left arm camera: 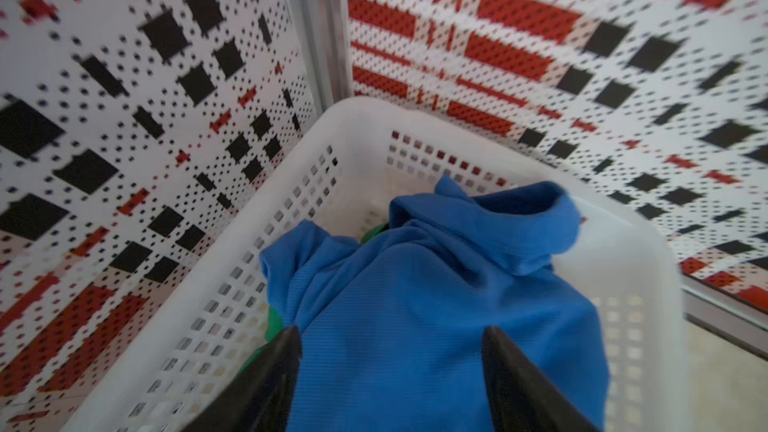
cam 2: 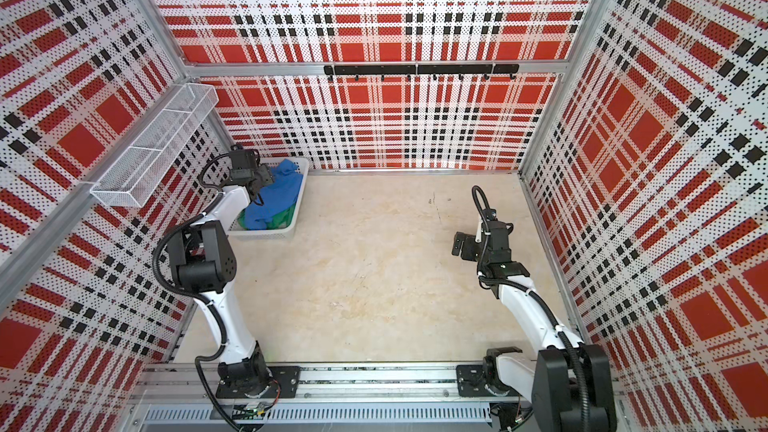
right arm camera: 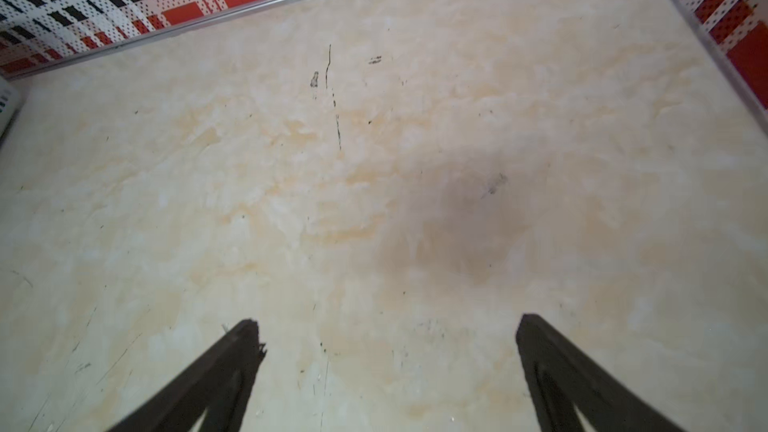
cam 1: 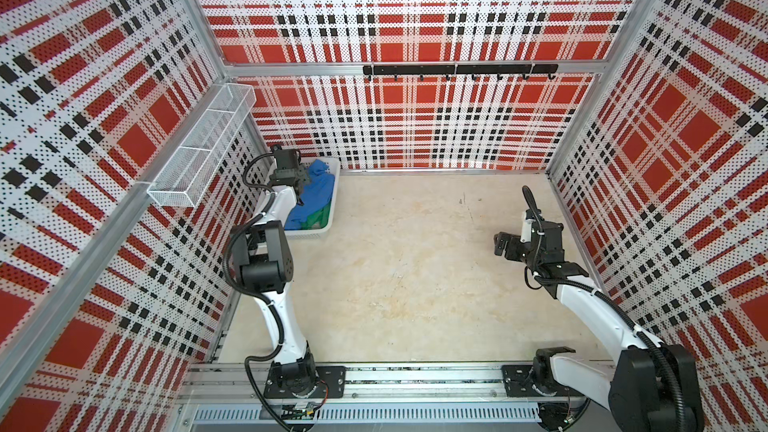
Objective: Fold and stack the tank tops
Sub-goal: 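Reach the left gripper into the basket and grasp the blue tank top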
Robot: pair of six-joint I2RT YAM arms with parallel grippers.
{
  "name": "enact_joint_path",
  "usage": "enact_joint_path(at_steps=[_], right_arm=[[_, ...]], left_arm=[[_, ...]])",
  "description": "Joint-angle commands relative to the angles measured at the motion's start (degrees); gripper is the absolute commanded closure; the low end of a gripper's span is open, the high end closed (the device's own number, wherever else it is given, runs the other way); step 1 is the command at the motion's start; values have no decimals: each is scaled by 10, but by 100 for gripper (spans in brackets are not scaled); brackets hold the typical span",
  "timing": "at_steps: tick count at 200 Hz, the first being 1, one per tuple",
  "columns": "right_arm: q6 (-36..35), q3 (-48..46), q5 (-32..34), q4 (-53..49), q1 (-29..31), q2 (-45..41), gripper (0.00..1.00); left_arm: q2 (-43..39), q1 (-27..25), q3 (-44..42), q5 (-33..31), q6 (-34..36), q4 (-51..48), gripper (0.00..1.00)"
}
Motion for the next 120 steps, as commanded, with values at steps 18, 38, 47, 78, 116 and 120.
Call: enact_joint_path(at_steps=[18, 38, 47, 78, 116, 120], right_arm=[[11, -27, -9, -2, 5, -15, 0], [5, -19, -19, -9, 5, 4, 0], [4, -16, -21, -11, 5, 11, 0], [7, -21, -19, 0, 5, 12, 0], [16, -20, -20, -2, 5, 6, 0], [15, -20, -19, -3, 5, 5, 0]], left_arm=[[39, -3, 11, 10, -1, -90, 40], [49, -8, 5, 8, -4, -86, 56], [49, -11, 1, 1, -5, -83, 66], [50, -13, 2, 2, -6, -77, 88], [21, -17, -3, -14, -6, -77, 100], [12, -19, -3, -18, -5, -77, 100]])
